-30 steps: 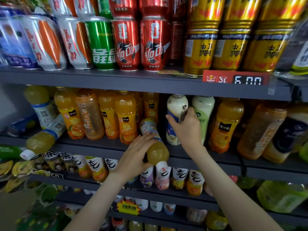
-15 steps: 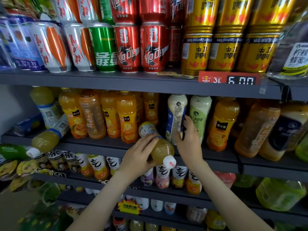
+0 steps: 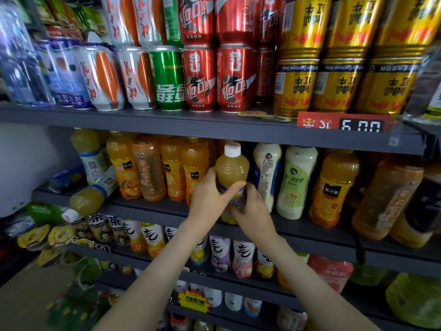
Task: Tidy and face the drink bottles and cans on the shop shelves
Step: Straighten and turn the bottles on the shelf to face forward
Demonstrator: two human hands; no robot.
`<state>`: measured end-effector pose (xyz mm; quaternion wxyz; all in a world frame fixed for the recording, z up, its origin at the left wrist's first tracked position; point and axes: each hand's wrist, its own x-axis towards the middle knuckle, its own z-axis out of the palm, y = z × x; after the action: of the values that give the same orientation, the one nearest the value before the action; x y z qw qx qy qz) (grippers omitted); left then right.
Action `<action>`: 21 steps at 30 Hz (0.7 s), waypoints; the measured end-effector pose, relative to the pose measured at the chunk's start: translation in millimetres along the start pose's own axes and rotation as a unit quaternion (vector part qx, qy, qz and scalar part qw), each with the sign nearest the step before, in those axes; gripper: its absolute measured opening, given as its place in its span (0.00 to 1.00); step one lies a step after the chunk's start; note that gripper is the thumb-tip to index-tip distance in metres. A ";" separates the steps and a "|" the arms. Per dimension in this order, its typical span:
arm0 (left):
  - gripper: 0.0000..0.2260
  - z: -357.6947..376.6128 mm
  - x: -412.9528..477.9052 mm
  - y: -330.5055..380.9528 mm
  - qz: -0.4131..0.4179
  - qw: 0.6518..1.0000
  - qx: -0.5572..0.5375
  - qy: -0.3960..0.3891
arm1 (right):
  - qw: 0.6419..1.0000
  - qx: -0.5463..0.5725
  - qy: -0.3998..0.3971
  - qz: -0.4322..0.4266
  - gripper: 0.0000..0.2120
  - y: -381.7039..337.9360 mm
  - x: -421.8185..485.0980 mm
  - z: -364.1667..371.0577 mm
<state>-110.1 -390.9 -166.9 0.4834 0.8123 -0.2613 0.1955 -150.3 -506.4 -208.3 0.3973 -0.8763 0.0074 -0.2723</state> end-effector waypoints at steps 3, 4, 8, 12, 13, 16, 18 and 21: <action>0.24 -1.4 6.4 -4.5 -0.011 0.999 -0.012 -0.034 | 0.999 -0.021 0.027 -0.005 0.30 4.3 2.7 9.6; 0.24 -1.6 6.5 -6.9 -0.004 0.999 -0.014 -0.043 | 0.999 -0.020 0.036 -0.005 0.30 5.6 3.2 12.4; 0.23 1.1 0.1 -19.3 -0.007 0.997 -0.003 -0.076 | 0.997 -0.005 0.072 0.024 0.27 6.6 5.5 21.4; 0.25 0.0 -7.2 -27.9 0.003 0.996 -0.001 -0.084 | 0.993 -0.003 0.116 0.012 0.29 8.0 2.4 30.0; 0.25 -3.6 -10.1 -30.6 0.008 0.996 0.002 -0.086 | 0.991 0.007 0.135 0.011 0.31 5.2 -1.6 33.0; 0.23 -27.9 -17.6 -41.2 0.045 0.996 0.009 -0.081 | 0.963 -0.001 0.264 -0.053 0.33 -10.3 -16.1 49.1; 0.20 -53.7 -20.2 -52.0 0.071 0.995 0.004 -0.070 | 0.943 -0.030 0.309 -0.120 0.28 -25.0 -24.1 66.9; 0.16 -104.8 -26.3 -80.1 0.104 0.993 -0.013 -0.061 | 0.947 -0.039 0.268 -0.174 0.27 -51.6 -28.4 115.7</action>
<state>-88.5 -259.9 -188.8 0.4539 0.7851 -0.3754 0.1916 -129.1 -384.5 -247.6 0.2927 -0.7734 -0.0280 -0.5616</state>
